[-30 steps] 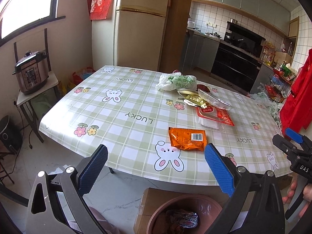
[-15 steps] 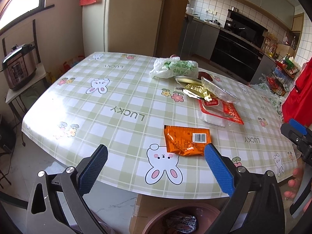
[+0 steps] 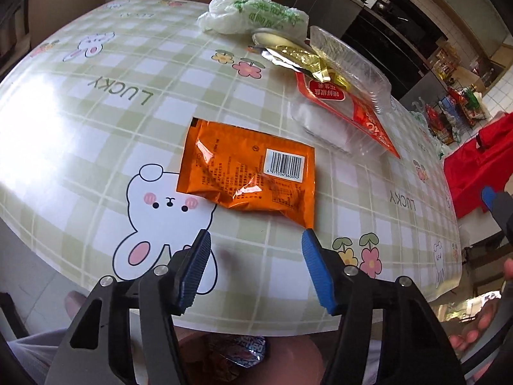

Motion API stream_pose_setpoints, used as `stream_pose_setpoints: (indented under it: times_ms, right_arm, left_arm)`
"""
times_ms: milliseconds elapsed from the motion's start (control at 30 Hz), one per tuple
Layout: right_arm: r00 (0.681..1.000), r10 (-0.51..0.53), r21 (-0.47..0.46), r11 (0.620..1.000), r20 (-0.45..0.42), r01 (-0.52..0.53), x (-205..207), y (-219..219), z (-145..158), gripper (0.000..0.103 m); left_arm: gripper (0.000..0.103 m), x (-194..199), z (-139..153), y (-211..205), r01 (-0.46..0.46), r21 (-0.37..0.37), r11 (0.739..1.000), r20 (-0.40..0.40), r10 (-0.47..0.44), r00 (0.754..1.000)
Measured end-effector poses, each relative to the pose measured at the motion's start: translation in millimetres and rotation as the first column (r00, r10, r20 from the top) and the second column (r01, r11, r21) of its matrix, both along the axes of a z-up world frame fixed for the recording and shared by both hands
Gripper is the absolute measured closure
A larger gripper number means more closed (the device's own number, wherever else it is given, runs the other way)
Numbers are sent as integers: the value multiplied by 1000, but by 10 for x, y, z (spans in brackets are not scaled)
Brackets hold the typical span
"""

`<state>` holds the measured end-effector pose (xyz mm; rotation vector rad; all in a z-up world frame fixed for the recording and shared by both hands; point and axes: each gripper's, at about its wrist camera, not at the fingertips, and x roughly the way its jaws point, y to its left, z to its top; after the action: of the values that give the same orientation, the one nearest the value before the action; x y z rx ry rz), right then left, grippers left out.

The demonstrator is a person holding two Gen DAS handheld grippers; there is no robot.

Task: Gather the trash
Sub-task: 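Close the left gripper on the orange snack packet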

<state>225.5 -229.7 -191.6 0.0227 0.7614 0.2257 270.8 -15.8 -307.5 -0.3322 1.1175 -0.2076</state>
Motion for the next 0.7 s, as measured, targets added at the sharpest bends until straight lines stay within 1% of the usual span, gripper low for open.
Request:
stream_pose_setpoints:
  times_ms: [33, 67, 133, 233, 300, 367, 433, 500, 533, 600, 700]
  right_arm:
    - [1000, -4, -2, 1000, 1, 4, 1, -20, -5, 6]
    - [1000, -8, -3, 1000, 0, 8, 1, -38, -13, 6]
    - [1000, -14, -1, 1000, -3, 14, 0, -74, -29, 6]
    - [1000, -15, -1, 1000, -11, 15, -2, -108, -49, 6]
    - [1000, -15, -8, 1000, -10, 15, -7, -116, -51, 6]
    - [1000, -18, -11, 1000, -8, 17, -9, -123, -43, 6]
    - [1000, -21, -13, 1000, -4, 21, -11, -137, -30, 6]
    - [1000, -24, -17, 1000, 0, 24, -14, -150, -22, 6]
    - [1000, -24, -19, 1000, 2, 24, -10, -161, -18, 6]
    - [1000, -23, -26, 999, 4, 23, -1, -177, -8, 6]
    - [1000, -7, -72, 997, 21, 8, 29, -164, 9, 6]
  left_arm:
    - [46, 39, -29, 9, -19, -4, 1000, -12, 19, 1000]
    - [46, 62, -23, 7, -34, 0, 999, -1, 34, 999]
    - [44, 138, -24, -29, -53, 28, 998, 2, 53, 999]
    - [34, 248, -15, -59, -85, 21, 996, -2, 85, 996]
    - [34, 320, -4, -111, -97, 64, 993, 6, 97, 995]
    - [34, 368, -9, -190, -100, 127, 987, 28, 97, 995]
    - [34, 418, -25, -290, -94, 204, 974, 48, 86, 995]
    - [38, 448, -38, -362, -91, 266, 960, 65, 77, 995]
    - [48, 455, -36, -377, -91, 286, 954, 76, 72, 994]
    - [65, 460, -16, -340, -86, 275, 958, 83, 65, 994]
    - [75, 429, 58, -236, -86, 267, 960, 101, 61, 993]
